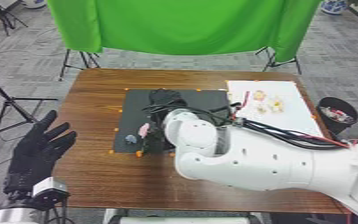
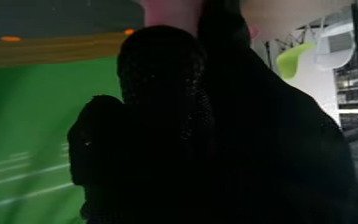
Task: Arrange flowers
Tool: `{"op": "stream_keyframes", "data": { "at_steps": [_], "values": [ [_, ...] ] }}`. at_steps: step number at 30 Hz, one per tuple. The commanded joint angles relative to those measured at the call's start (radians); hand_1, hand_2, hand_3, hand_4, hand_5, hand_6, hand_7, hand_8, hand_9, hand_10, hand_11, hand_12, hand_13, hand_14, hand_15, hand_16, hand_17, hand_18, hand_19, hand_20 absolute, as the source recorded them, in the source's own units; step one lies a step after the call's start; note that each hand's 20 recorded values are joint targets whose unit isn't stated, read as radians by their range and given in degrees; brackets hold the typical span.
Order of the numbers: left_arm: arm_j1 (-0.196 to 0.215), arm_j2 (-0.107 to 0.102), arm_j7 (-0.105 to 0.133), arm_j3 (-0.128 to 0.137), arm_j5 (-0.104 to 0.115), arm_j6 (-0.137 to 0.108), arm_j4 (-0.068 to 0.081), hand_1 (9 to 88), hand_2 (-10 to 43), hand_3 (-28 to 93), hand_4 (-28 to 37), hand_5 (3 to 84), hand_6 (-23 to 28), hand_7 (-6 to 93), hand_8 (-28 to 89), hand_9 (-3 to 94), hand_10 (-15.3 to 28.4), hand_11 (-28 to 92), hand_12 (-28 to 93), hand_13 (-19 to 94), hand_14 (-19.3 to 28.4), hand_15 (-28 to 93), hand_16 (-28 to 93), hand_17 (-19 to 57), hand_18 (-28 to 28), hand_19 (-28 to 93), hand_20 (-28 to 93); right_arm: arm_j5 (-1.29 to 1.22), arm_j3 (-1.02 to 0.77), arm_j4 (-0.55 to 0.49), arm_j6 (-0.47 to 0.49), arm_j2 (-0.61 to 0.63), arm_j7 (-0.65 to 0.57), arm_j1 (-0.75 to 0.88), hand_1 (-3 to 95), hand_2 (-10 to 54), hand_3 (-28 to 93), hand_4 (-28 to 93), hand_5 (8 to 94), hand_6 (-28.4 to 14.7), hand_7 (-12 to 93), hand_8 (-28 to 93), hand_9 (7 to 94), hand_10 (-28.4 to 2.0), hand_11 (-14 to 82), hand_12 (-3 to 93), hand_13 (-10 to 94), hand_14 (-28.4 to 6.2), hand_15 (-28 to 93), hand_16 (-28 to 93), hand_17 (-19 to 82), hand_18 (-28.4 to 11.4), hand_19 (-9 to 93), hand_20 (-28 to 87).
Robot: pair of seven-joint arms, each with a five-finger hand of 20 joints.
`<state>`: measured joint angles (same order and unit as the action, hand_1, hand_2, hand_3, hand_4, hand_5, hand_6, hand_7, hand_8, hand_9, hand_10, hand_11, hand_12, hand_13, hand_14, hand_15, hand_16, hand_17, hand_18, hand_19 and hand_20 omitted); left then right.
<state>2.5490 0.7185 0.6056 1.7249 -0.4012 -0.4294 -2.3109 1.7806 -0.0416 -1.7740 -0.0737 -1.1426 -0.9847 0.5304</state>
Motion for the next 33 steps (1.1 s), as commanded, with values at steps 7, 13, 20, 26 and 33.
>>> {"op": "stream_keyframes", "data": {
  "at_steps": [7,13,20,26,33],
  "values": [
    [-0.025,0.043,-0.052,0.001,-0.037,0.034,0.006,29.1,6.6,62,-20.7,33.6,8.1,7.7,-7,30.2,19.0,26,11,21,27.4,56,-12,-7.6,28.4,53,0,0.054,0.054,0.038,-0.001,-0.042,-0.013,-0.034,62.3,-9.5,71,-28,78.5,-0.1,27,8,91.9,-7.1,5.6,29.8,91,-3.1,52,18,63,-11.6,93,30],
    [-0.032,0.055,-0.068,0.002,-0.049,0.041,0.007,29.1,6.6,63,-20.5,33.6,8.1,7.8,-7,30.4,19.0,26,11,21,27.4,56,-12,-7.6,28.4,53,0,0.079,0.062,0.030,0.026,-0.052,-0.005,-0.028,61.8,-9.5,71,-28,77.6,-0.1,27,8,91.1,-7.6,5.5,29.8,91,-3.6,52,18,63,-11.7,93,30],
    [-0.054,0.079,-0.096,-0.004,-0.073,0.058,0.012,29.2,6.6,63,-20.4,33.7,8.1,7.9,-7,30.4,19.1,26,11,21,27.4,56,-12,-7.6,28.4,53,0,0.088,0.071,0.040,0.045,-0.060,-0.015,-0.022,60.5,-9.5,71,-27,75.8,-1.5,25,6,88.3,-9.0,5.3,29.2,88,-4.0,53,18,61,-12.1,93,30],
    [-0.054,0.102,-0.115,-0.002,-0.089,0.067,0.012,29.2,6.5,63,-20.4,33.8,8.2,7.9,-7,30.4,19.0,26,11,21,27.4,56,-12,-7.7,28.4,52,0,0.103,0.073,0.038,0.064,-0.056,-0.024,-0.022,59.5,-9.5,71,-27,74.2,-2.3,24,6,86.1,-10.2,5.3,29.0,87,-4.4,54,18,60,-12.2,93,30],
    [-0.054,0.112,-0.126,-0.001,-0.097,0.073,0.011,29.3,6.4,63,-20.3,33.9,8.2,7.8,-7,30.5,19.1,26,11,21,27.4,56,-12,-7.7,28.4,52,0,0.102,0.066,0.035,0.085,-0.057,-0.031,-0.016,58.6,-9.5,70,-27,71.7,-3.6,23,6,83.3,-11.3,6.9,28.6,84,-5.0,56,17,58,-12.8,93,30]
  ]
}}
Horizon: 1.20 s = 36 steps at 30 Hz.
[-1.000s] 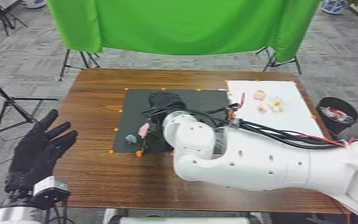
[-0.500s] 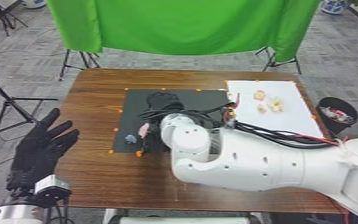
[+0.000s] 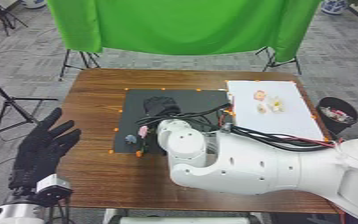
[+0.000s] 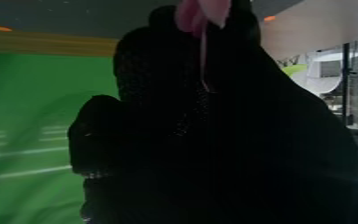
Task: Arrange flowers
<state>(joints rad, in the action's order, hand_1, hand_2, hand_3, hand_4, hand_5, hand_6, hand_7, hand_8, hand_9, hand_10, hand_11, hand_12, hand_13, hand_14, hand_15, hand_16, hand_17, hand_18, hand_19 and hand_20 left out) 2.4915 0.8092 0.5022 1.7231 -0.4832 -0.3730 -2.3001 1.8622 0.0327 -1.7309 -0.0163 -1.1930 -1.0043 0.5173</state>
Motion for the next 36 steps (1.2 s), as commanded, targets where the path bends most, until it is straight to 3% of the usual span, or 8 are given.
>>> {"op": "stream_keyframes", "data": {
  "at_steps": [1,9,10,23,25,26,27,36],
  "values": [
    [0.000,0.011,-0.013,-0.005,-0.007,0.010,0.001,29.2,6.4,63,-20.3,33.9,8.2,7.8,-7,30.5,19.1,26,11,21,27.4,56,-12,-7.7,28.4,52,0,0.014,-0.009,-0.006,0.035,-0.008,-0.012,-0.005,58.2,-9.5,70,-27,71.2,-4.0,23,6,81.9,-11.9,8.3,27.6,84,-5.3,57,17,58,-12.9,93,30],
    [-0.012,0.045,-0.053,0.001,-0.039,0.034,0.003,29.3,6.3,63,-20.2,34.0,8.3,7.7,-7,30.5,19.1,26,11,21,27.4,56,-12,-7.7,28.4,52,0,0.007,-0.026,-0.006,0.092,-0.012,-0.017,0.018,55.6,-9.5,71,-27,68.2,-4.7,22,5,77.0,-13.4,13.9,24.3,81,-6.1,59,17,57,-13.2,93,30],
    [-0.017,0.057,-0.070,0.004,-0.051,0.042,0.004,29.3,6.3,63,-20.2,34.0,8.3,7.7,-7,30.5,19.1,26,11,21,27.4,56,-12,-7.7,28.4,52,0,0.004,-0.034,-0.008,0.104,-0.011,-0.020,0.024,55.3,-9.5,71,-27,68.0,-4.8,22,5,76.5,-13.7,14.3,24.1,80,-6.1,59,18,57,-13.2,93,30],
    [-0.018,0.072,-0.094,0.000,-0.069,0.056,0.007,29.7,5.8,63,-19.8,34.1,8.3,7.8,-7,30.6,19.1,26,11,22,27.6,56,-12,-7.7,28.4,52,0,-0.002,-0.060,-0.038,0.166,-0.008,-0.025,0.048,51.7,-9.5,75,-27,60.6,-6.5,21,-10,66.4,-17.9,24.4,16.6,74,-7.6,65,19,55,-13.6,93,29],
    [-0.021,0.082,-0.111,0.002,-0.075,0.061,0.007,29.8,5.7,63,-19.8,34.1,8.4,7.8,-7,30.7,19.1,26,11,22,27.6,56,-12,-7.7,28.4,52,0,-0.002,-0.068,-0.039,0.179,-0.010,-0.029,0.053,51.3,-9.5,75,-27,59.3,-7.4,21,-10,64.7,-18.6,24.6,16.5,73,-8.1,66,18,55,-13.6,93,29],
    [-0.020,0.080,-0.105,0.002,-0.073,0.059,0.007,29.8,5.7,63,-19.8,34.1,8.4,7.8,-7,30.7,19.1,26,11,22,27.5,56,-12,-7.7,28.4,52,0,-0.002,-0.061,-0.038,0.171,-0.011,-0.027,0.045,51.3,-9.5,75,-27,58.8,-7.5,21,-10,64.1,-18.8,24.8,16.5,72,-8.2,66,18,55,-13.7,93,29],
    [-0.027,0.088,-0.122,0.004,-0.083,0.069,0.009,29.8,5.6,63,-19.7,34.1,8.4,7.8,-7,30.8,19.1,26,11,22,27.5,56,-12,-7.7,28.4,52,0,-0.002,-0.069,-0.041,0.176,-0.010,-0.035,0.053,51.2,-9.5,75,-27,58.5,-7.6,21,-10,63.7,-18.9,25.0,16.4,72,-8.2,66,18,55,-13.8,93,29],
    [-0.017,0.066,-0.099,-0.011,-0.065,0.057,0.009,29.9,5.6,63,-19.6,34.2,8.4,7.9,-7,30.9,19.3,26,11,22,27.5,56,-12,-7.6,28.4,52,0,-0.016,-0.077,-0.051,0.185,-0.004,-0.038,0.045,50.4,-9.5,75,-27,57.3,-8.6,20,-10,61.8,-19.8,25.5,16.1,71,-8.8,68,17,55,-13.9,93,29]
  ]
}}
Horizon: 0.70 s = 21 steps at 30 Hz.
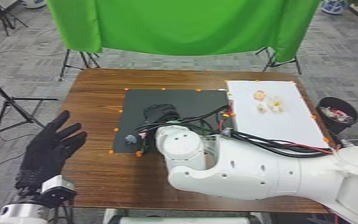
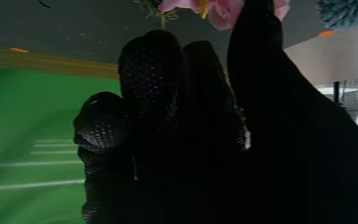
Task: Arrange flowers
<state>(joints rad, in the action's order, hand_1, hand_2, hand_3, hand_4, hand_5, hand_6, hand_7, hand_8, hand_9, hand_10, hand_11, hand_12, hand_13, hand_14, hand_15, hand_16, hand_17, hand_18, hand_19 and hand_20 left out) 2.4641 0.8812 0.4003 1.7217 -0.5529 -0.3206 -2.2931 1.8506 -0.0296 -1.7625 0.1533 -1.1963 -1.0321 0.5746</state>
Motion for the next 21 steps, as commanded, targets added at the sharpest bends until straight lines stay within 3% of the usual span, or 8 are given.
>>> {"op": "stream_keyframes", "data": {
  "at_steps": [1,3,10,16,18,21],
  "values": [
    [0.014,-0.013,0.012,-0.012,0.013,-0.002,0.000,29.9,5.6,63,-19.6,34.2,8.4,7.9,-7,30.9,19.3,26,11,22,27.5,56,-12,-7.6,28.4,52,0,-0.010,-0.015,-0.023,-0.003,0.002,-0.009,-0.017,50.4,-9.5,75,-27,57.1,-8.7,20,-10,61.6,-19.9,25.5,16.0,71,-8.9,68,16,55,-14.0,93,29],
    [0.015,-0.011,0.007,-0.009,0.009,-0.001,-0.001,30.0,5.6,63,-19.6,34.2,8.4,7.9,-7,30.9,19.2,27,11,22,27.5,56,-12,-7.5,28.4,52,0,-0.030,-0.036,-0.034,0.004,0.006,-0.010,-0.018,50.2,-9.5,75,-27,57.0,-8.8,20,-10,61.3,-19.9,25.6,16.0,71,-9.1,68,16,55,-14.0,93,29],
    [0.049,-0.040,0.057,-0.005,0.037,-0.030,-0.011,30.0,5.8,63,-19.6,34.3,8.5,7.7,-7,31.0,19.3,27,11,22,27.6,56,-12,-7.4,28.4,52,-1,-0.055,-0.062,-0.061,-0.016,0.028,0.005,-0.069,48.3,-9.5,76,-26,56.7,-9.1,19,-10,60.8,-20.2,25.1,15.8,70,-10.7,69,14,54,-14.2,93,29],
    [0.058,-0.052,0.076,-0.012,0.049,-0.041,-0.016,29.8,5.8,63,-19.5,34.3,8.5,7.7,-7,31.0,19.4,26,11,22,27.6,56,-12,-7.4,28.4,53,-1,-0.073,-0.088,-0.061,-0.010,0.040,0.001,-0.073,48.1,-9.5,76,-25,56.6,-9.2,19,-10,60.8,-20.4,24.8,15.9,70,-11.0,70,13,54,-14.3,93,29],
    [0.054,-0.047,0.070,-0.012,0.045,-0.042,-0.017,29.8,5.8,63,-19.5,34.3,8.5,7.7,-7,31.0,19.4,26,11,22,27.6,56,-12,-7.4,28.4,53,-1,-0.074,-0.094,-0.065,0.002,0.055,0.000,-0.073,48.0,-9.5,76,-25,56.6,-9.2,19,-10,60.7,-20.4,24.7,15.9,70,-11.1,70,12,54,-14.3,93,29],
    [0.065,-0.055,0.086,-0.010,0.058,-0.050,-0.020,29.9,5.9,63,-19.6,34.3,8.5,7.7,-7,31.0,19.4,26,11,22,27.6,56,-12,-7.3,28.4,53,-1,-0.095,-0.123,-0.074,0.018,0.091,0.006,-0.073,47.9,-9.5,76,-25,56.6,-9.2,19,-10,60.4,-20.4,24.3,15.8,70,-11.2,70,12,54,-14.4,93,29]
  ]
}}
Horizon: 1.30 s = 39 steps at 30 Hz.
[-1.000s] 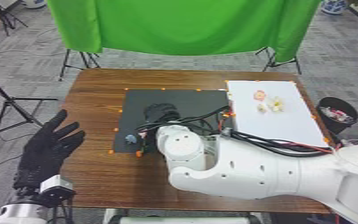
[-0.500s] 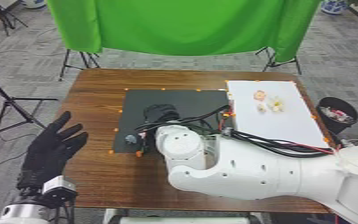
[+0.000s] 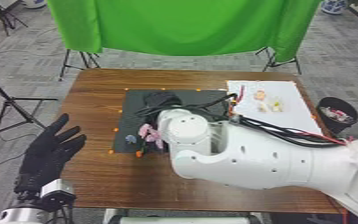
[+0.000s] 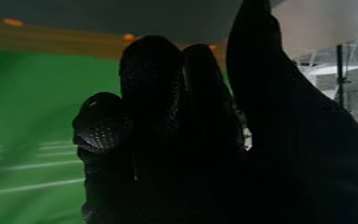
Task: Arrange flowers
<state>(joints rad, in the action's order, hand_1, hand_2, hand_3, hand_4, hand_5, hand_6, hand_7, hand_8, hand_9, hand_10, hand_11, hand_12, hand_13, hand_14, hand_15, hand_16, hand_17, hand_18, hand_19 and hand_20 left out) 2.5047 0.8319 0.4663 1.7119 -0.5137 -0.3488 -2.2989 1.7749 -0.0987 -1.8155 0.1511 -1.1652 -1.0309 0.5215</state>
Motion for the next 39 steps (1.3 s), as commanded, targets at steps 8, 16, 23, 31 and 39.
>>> {"op": "stream_keyframes", "data": {
  "at_steps": [8,16,23,31,39],
  "values": [
    [0.023,0.008,0.009,0.000,0.014,-0.025,-0.015,29.8,5.9,63,-19.5,34.1,8.4,7.6,-7,30.8,19.4,26,11,22,27.5,56,-12,-7.3,28.4,53,-1,-0.114,-0.154,0.006,0.032,0.219,0.053,-0.028,46.6,-9.5,76,-24,53.9,-8.7,17,-9,56.1,-21.0,20.6,15.4,66,-11.6,71,12,51,-14.4,93,27],
    [0.004,-0.018,0.031,-0.025,0.020,-0.032,-0.011,29.7,5.9,63,-19.8,33.9,8.3,7.6,-7,30.4,19.1,26,11,21,27.4,56,-12,-7.4,28.4,53,-1,-0.157,-0.110,0.070,-0.011,0.334,0.051,-0.092,44.7,-9.5,78,-24,51.9,-8.2,17,-10,54.2,-20.4,18.4,15.1,65,-11.7,70,11,49,-14.3,93,25],
    [-0.014,-0.019,0.021,-0.035,0.011,-0.025,-0.007,29.5,5.9,63,-20.0,33.7,8.2,7.8,-7,30.3,19.2,26,11,21,27.4,56,-12,-7.4,28.4,53,-1,-0.193,-0.095,0.141,-0.009,0.406,0.042,-0.111,43.9,-9.5,78,-24,51.1,-7.8,17,-10,53.4,-20.1,17.3,15.1,64,-11.5,71,10,49,-14.2,93,25],
    [-0.036,-0.016,0.009,-0.040,0.005,-0.013,0.000,29.6,5.9,63,-20.1,33.6,8.2,7.8,-7,30.3,19.1,26,12,21,27.4,56,-12,-7.4,28.4,53,-1,-0.234,-0.054,0.191,-0.005,0.467,0.019,-0.127,43.5,-9.3,78,-24,50.8,-7.1,17,-10,53.5,-19.6,17.0,15.2,64,-11.3,71,10,48,-14.3,93,25],
    [-0.044,-0.005,-0.007,-0.034,-0.002,-0.006,0.003,29.6,6.1,63,-20.1,33.6,8.2,7.9,-7,30.2,19.1,26,11,21,27.4,56,-12,-7.4,28.4,53,-1,-0.275,-0.111,0.230,-0.007,0.473,-0.008,-0.056,43.2,-8.8,78,-25,52.1,-6.0,18,-10,55.2,-19.2,17.3,15.1,66,-10.8,71,10,48,-14.2,93,25]
  ]
}}
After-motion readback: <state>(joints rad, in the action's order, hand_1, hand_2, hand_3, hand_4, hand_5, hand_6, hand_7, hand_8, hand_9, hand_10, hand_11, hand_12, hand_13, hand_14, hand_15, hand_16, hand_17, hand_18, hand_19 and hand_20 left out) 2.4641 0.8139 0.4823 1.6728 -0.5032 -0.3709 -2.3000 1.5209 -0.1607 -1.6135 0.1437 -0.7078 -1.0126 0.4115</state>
